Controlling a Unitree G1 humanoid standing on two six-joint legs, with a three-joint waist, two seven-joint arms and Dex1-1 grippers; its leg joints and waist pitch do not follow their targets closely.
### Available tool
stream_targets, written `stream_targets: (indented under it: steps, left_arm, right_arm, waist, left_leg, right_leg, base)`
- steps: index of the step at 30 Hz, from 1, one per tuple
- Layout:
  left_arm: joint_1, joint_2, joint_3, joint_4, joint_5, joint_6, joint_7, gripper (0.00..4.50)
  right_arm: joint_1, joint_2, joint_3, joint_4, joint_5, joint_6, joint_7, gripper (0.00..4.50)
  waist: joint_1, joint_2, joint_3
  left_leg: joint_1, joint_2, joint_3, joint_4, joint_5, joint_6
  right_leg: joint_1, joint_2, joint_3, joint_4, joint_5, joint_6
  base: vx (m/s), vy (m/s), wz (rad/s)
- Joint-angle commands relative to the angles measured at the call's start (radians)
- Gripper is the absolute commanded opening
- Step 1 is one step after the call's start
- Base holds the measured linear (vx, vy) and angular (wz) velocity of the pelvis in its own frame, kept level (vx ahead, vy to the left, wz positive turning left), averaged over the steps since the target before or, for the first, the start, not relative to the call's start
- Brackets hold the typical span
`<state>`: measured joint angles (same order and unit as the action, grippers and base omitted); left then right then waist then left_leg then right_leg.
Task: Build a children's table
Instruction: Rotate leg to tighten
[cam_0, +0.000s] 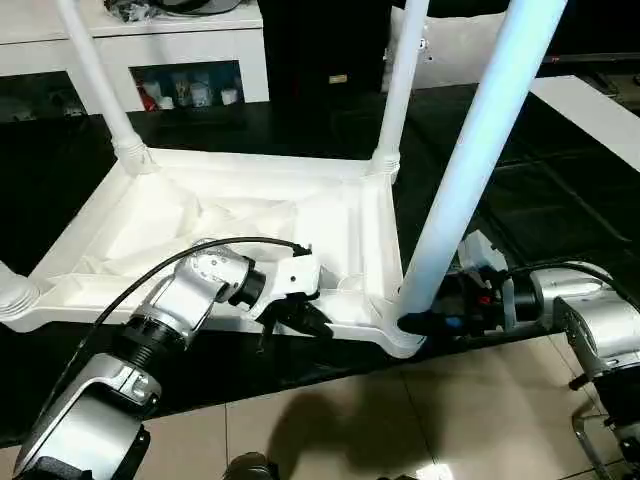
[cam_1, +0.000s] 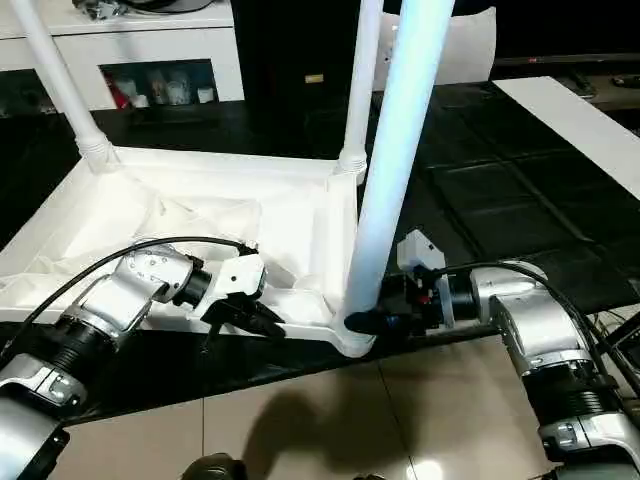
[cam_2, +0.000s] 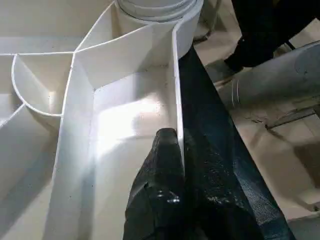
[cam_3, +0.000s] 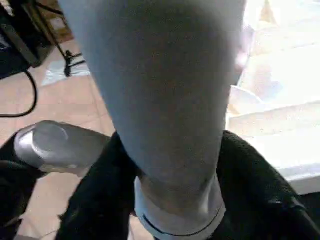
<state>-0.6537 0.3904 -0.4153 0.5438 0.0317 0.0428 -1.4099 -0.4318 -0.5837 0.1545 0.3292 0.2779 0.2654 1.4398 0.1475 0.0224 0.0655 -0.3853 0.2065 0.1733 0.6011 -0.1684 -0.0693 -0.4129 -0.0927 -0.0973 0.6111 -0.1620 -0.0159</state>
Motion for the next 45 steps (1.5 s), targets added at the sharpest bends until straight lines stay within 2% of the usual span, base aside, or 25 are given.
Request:
stream_targets:
  steps: [1,5,6,7,11,13,14,16,18,20,21,23,25,26,30,34,35,39,40,41,42,45]
  left_arm:
    - [-0.015,-0.013,-0.018,-0.024,-0.023,-0.015,-0.047,0.0]
    - [-0.013,-0.023,-0.007,-0.029,-0.035,0.036,-0.032,0.0]
    - [-0.014,-0.033,0.004,-0.03,-0.04,0.061,-0.012,0.0]
    - [-0.015,-0.044,0.015,-0.034,-0.045,0.101,0.013,0.0]
    - [-0.032,-0.107,0.066,-0.034,-0.047,0.229,0.157,0.0]
    - [-0.043,-0.147,0.093,-0.029,-0.051,0.281,0.241,0.0]
    - [-0.045,-0.152,0.096,-0.029,-0.051,0.287,0.251,0.0]
    - [-0.061,-0.204,0.126,-0.015,-0.046,0.355,0.363,0.0]
    - [-0.071,-0.237,0.139,0.003,-0.032,0.379,0.437,0.0]
    - [-0.076,-0.303,0.165,0.013,-0.023,0.423,0.555,0.0]
    - [-0.077,-0.311,0.169,0.013,-0.023,0.428,0.569,0.0]
    - [-0.079,-0.337,0.179,0.016,-0.022,0.439,0.609,0.0]
    - [-0.08,-0.362,0.177,0.016,-0.009,0.442,0.646,0.0]
    - [-0.081,-0.365,0.172,0.014,-0.002,0.442,0.653,0.0]
    - [-0.078,-0.34,0.157,0.004,0.01,0.424,0.64,0.0]
    - [-0.06,-0.271,0.126,-0.001,0.03,0.337,0.57,0.0]
    - [-0.055,-0.254,0.121,0.001,0.03,0.32,0.547,0.0]
    - [-0.05,-0.218,0.118,0.009,0.032,0.283,0.493,0.0]
    - [-0.049,-0.209,0.116,0.012,0.032,0.272,0.479,0.0]
    - [-0.044,-0.179,0.104,0.021,0.032,0.222,0.429,0.0]
    - [-0.042,-0.17,0.1,0.022,0.031,0.207,0.412,0.0]
    - [-0.03,-0.121,0.066,0.021,0.027,0.136,0.323,0.0]
  right_arm:
    - [0.002,-0.003,-0.007,-0.015,0.029,0.033,0.009,2.03]
    - [0.009,0.009,-0.023,-0.034,0.06,0.071,0.004,1.97]
    - [0.01,0.017,-0.03,-0.044,0.07,0.103,-0.017,1.97]
    - [0.007,0.033,-0.04,-0.049,0.073,0.14,-0.063,1.95]
    - [-0.019,0.133,-0.067,-0.028,0.026,0.19,-0.295,1.95]
    - [-0.041,0.191,-0.079,-0.006,-0.008,0.211,-0.425,1.95]
    - [-0.044,0.197,-0.08,-0.003,-0.012,0.215,-0.439,1.95]
    - [-0.078,0.27,-0.1,0.045,-0.049,0.253,-0.601,1.95]
    - [-0.101,0.314,-0.112,0.081,-0.067,0.266,-0.693,1.95]
    - [-0.139,0.394,-0.131,0.146,-0.091,0.249,-0.847,1.95]
    - [-0.143,0.402,-0.132,0.156,-0.096,0.242,-0.864,1.95]
    - [-0.158,0.425,-0.135,0.188,-0.112,0.213,-0.915,1.95]
    - [-0.181,0.462,-0.163,0.239,-0.11,0.179,-0.961,2.64]
    - [-0.189,0.476,-0.178,0.254,-0.109,0.177,-0.975,2.64]
    - [-0.19,0.476,-0.185,0.246,-0.106,0.155,-0.946,3.0]
    - [-0.157,0.392,-0.189,0.213,-0.09,0.089,-0.837,3.21]
    - [-0.15,0.365,-0.196,0.202,-0.083,0.085,-0.801,3.4]
    - [-0.131,0.301,-0.196,0.175,-0.072,0.058,-0.703,3.62]
    - [-0.125,0.285,-0.193,0.166,-0.071,0.049,-0.676,3.73]
    - [-0.101,0.233,-0.176,0.131,-0.064,0.032,-0.582,3.81]
    - [-0.093,0.218,-0.169,0.119,-0.062,0.031,-0.554,3.81]
    - [-0.06,0.144,-0.134,0.086,-0.059,-0.008,-0.415,3.81]
  waist:
    - [-0.005,-0.013,-0.082]
    - [-0.004,-0.013,-0.081]
    - [-0.005,-0.014,-0.08]
    - [-0.006,-0.01,-0.077]
    - [-0.018,-0.013,-0.069]
    - [-0.039,-0.016,-0.068]
    - [-0.045,-0.015,-0.068]
    - [-0.065,-0.016,-0.068]
    - [-0.079,-0.016,-0.068]
    - [-0.086,-0.013,-0.068]
    - [-0.09,-0.013,-0.069]
    - [-0.088,-0.013,-0.073]
    - [-0.087,-0.011,-0.076]
    - [-0.088,-0.011,-0.076]
    - [-0.086,-0.008,-0.076]
    - [-0.082,-0.007,-0.079]
    - [-0.081,-0.008,-0.08]
    - [-0.072,-0.009,-0.08]
    - [-0.069,-0.008,-0.081]
    - [-0.062,-0.012,-0.084]
    - [-0.052,-0.011,-0.084]
    - [-0.041,-0.01,-0.083]
  left_leg:
    - [0.016,0.028,-0.002,-0.065,-0.195,0.062]
    - [0.017,0.027,-0.001,-0.065,-0.194,0.062]
    - [0.017,0.027,-0.001,-0.065,-0.194,0.06]
    - [0.015,0.026,-0.002,-0.067,-0.198,0.056]
    - [0.019,0.021,-0.005,-0.072,-0.243,0.026]
    - [0.015,0.016,-0.008,-0.075,-0.252,0.008]
    - [0.015,0.015,-0.009,-0.074,-0.254,0.005]
    - [0.008,0.011,-0.01,-0.073,-0.244,0.007]
    - [0.01,0.008,-0.009,-0.07,-0.25,0.007]
    - [0.01,0.007,-0.007,-0.069,-0.234,0.019]
    - [0.009,0.007,-0.006,-0.068,-0.224,0.02]
    - [0.01,0.008,-0.005,-0.067,-0.199,0.03]
    - [0.01,0.01,-0.003,-0.067,-0.188,0.044]
    - [0.01,0.01,-0.003,-0.066,-0.187,0.047]
    - [0.01,0.012,-0.004,-0.068,-0.188,0.054]
    - [0.011,0.013,-0.003,-0.068,-0.205,0.058]
    - [0.011,0.013,-0.003,-0.067,-0.202,0.06]
    - [0.01,0.016,-0.002,-0.066,-0.182,0.068]
    - [0.011,0.016,-0.002,-0.065,-0.183,0.07]
    - [0.013,0.017,-0.001,-0.063,-0.179,0.073]
    - [0.013,0.018,-0.001,-0.063,-0.172,0.079]
    - [0.014,0.021,0.0,-0.064,-0.178,0.08]
  right_leg:
    - [0.058,-0.057,0.048,-0.074,-0.266,-0.205]
    - [0.058,-0.057,0.048,-0.074,-0.272,-0.207]
    - [0.058,-0.056,0.048,-0.075,-0.279,-0.204]
    - [0.057,-0.056,0.047,-0.077,-0.287,-0.203]
    - [0.054,-0.058,0.044,-0.089,-0.39,-0.171]
    - [0.056,-0.057,0.04,-0.094,-0.43,-0.148]
    - [0.057,-0.057,0.039,-0.094,-0.437,-0.146]
    - [0.06,-0.054,0.037,-0.096,-0.435,-0.138]
    - [0.057,-0.054,0.035,-0.101,-0.45,-0.136]
    - [0.054,-0.053,0.038,-0.102,-0.43,-0.141]
    - [0.053,-0.052,0.037,-0.101,-0.413,-0.147]
    - [0.056,-0.051,0.04,-0.096,-0.357,-0.159]
    - [0.057,-0.049,0.04,-0.091,-0.295,-0.183]
    - [0.059,-0.049,0.041,-0.088,-0.282,-0.187]
    - [0.062,-0.049,0.041,-0.087,-0.258,-0.195]
    - [0.063,-0.051,0.042,-0.088,-0.263,-0.191]
    - [0.064,-0.051,0.042,-0.087,-0.256,-0.192]
    - [0.065,-0.051,0.044,-0.08,-0.211,-0.212]
    - [0.065,-0.051,0.043,-0.079,-0.211,-0.212]
    - [0.065,-0.052,0.044,-0.08,-0.211,-0.21]
    - [0.066,-0.053,0.046,-0.079,-0.207,-0.206]
    - [0.063,-0.053,0.046,-0.078,-0.213,-0.205]
  base:
    - [0.0,0.0,0.0]
    - [0.0,0.0,0.0]
    - [0.0,0.0,0.0]
    - [0.0,0.0,0.0]
    - [0.0,0.0,0.0]
    - [0.0,0.0,0.0]
    - [0.0,0.0,0.0]
    - [0.0,0.0,0.0]
    - [0.0,0.0,0.0]
    - [0.0,0.0,0.0]
    - [0.0,0.0,0.0]
    - [0.0,0.0,0.0]
    - [0.0,0.0,0.0]
    - [0.0,0.0,0.0]
    - [0.0,0.0,0.0]
    - [0.0,0.0,0.0]
    - [0.0,0.0,0.0]
    - [0.0,0.0,0.0]
    - [0.0,0.0,0.0]
    - [0.0,0.0,0.0]
    - [0.0,0.0,0.0]
    - [0.0,0.0,0.0]
